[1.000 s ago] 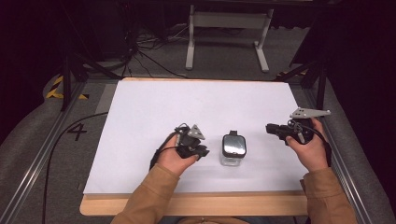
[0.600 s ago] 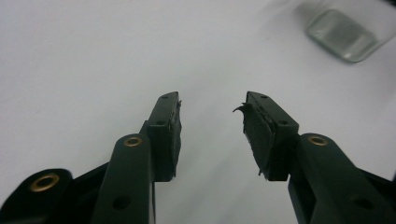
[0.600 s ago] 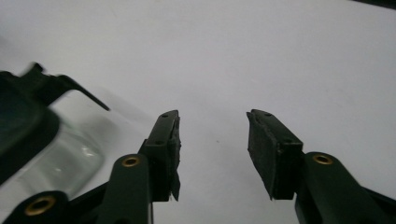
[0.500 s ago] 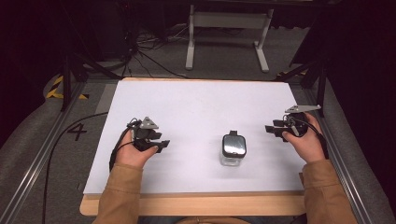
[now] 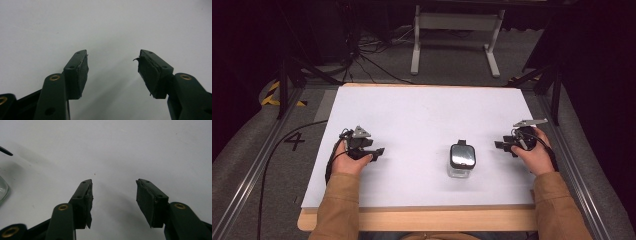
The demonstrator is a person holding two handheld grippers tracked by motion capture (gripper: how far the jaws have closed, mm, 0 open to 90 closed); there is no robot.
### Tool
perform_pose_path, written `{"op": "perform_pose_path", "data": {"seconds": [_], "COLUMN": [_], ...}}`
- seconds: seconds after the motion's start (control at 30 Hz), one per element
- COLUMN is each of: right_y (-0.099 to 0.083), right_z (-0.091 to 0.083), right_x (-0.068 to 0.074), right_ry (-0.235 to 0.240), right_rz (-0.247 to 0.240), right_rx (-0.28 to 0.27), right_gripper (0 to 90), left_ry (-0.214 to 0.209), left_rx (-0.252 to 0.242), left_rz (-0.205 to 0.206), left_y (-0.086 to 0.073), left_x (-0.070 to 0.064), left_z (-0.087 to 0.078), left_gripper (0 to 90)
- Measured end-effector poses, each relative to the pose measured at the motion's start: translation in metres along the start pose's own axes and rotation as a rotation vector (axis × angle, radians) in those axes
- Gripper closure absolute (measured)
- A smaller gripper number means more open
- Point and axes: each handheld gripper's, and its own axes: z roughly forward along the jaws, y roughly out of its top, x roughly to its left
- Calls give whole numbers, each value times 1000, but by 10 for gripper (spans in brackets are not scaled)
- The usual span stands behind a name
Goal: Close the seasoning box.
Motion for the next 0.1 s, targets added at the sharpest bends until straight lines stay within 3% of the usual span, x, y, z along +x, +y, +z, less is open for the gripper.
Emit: {"op": "perform_pose_path", "data": {"seconds": [0.1], "right_y": [0], "right_z": [-4], "right_x": [1], "right_ry": [0], "right_rz": [-1], "right_rx": [-22], "right_gripper": [473], "left_ry": [-6], "left_rx": [-6], "left_rz": [-16], "left_y": [3], "left_x": [-2], "left_z": [-1], "left_gripper": [366]}}
